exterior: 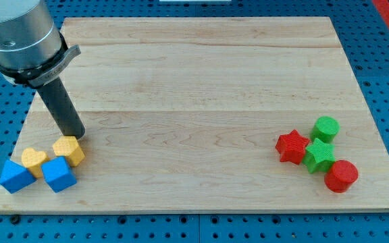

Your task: Point your arm towards the red circle

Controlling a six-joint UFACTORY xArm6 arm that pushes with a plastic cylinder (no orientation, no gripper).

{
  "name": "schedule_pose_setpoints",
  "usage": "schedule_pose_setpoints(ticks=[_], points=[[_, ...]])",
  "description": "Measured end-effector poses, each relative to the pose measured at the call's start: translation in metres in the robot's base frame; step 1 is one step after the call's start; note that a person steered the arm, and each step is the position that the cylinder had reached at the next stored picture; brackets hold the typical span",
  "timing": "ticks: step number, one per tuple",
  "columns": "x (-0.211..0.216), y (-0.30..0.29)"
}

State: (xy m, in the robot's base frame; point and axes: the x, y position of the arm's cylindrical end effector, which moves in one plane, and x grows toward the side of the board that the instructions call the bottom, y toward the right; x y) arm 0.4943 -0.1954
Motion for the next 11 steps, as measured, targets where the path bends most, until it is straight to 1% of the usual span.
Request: schedule_pose_setpoints(ticks=[3,4,5,6,7,8,9,10,11], points=[[0.001,0.000],[-0.007,0.007],[-0.046,0.055],[-0.051,0.123],[0.009,0.176],[0.121,0.225],[0.124,0.264],[0.124,0.347],[0.124,0.416]])
